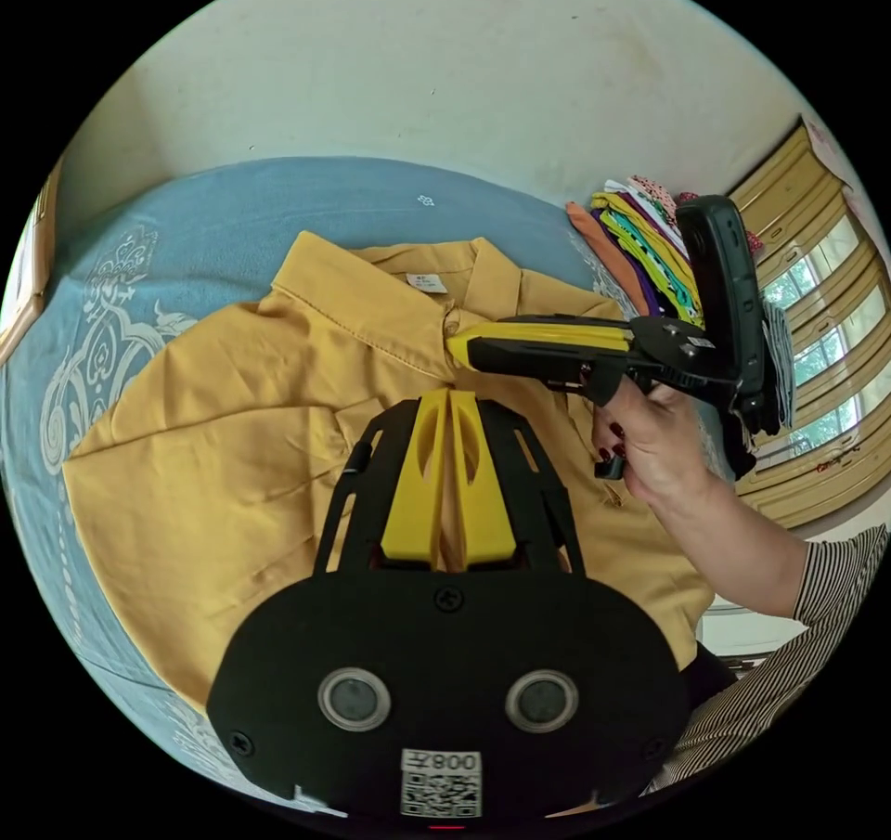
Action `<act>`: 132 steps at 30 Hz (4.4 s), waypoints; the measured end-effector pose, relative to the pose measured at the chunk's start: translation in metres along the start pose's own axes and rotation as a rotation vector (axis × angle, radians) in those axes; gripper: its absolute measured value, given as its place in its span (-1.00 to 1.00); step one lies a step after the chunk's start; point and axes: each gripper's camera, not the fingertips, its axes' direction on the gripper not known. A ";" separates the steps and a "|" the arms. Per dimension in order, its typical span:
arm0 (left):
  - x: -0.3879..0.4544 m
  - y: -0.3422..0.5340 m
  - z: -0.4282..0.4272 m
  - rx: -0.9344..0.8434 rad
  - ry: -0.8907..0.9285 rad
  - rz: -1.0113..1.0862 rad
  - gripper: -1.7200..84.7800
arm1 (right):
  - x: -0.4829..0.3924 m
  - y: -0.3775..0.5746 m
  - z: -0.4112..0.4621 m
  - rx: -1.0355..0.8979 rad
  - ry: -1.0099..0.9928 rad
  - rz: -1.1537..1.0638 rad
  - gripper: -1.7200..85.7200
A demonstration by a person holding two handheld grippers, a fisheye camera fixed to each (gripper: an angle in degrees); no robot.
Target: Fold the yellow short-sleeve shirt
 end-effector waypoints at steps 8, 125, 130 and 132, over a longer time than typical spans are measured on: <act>0.000 0.131 -0.112 0.106 0.025 -0.029 -0.96 | 0.009 0.066 -0.058 0.048 -0.116 0.040 -0.96; 0.167 0.967 -0.637 0.131 0.449 -0.599 -0.94 | 0.071 0.867 -0.582 0.100 -0.344 0.618 -0.96; 0.175 0.989 -0.658 0.160 0.476 -0.581 -0.94 | 0.064 0.897 -0.615 0.128 -0.355 0.586 -0.96; 0.179 0.996 -0.664 0.159 0.476 -0.568 -0.94 | 0.061 0.907 -0.624 0.131 -0.343 0.575 -0.96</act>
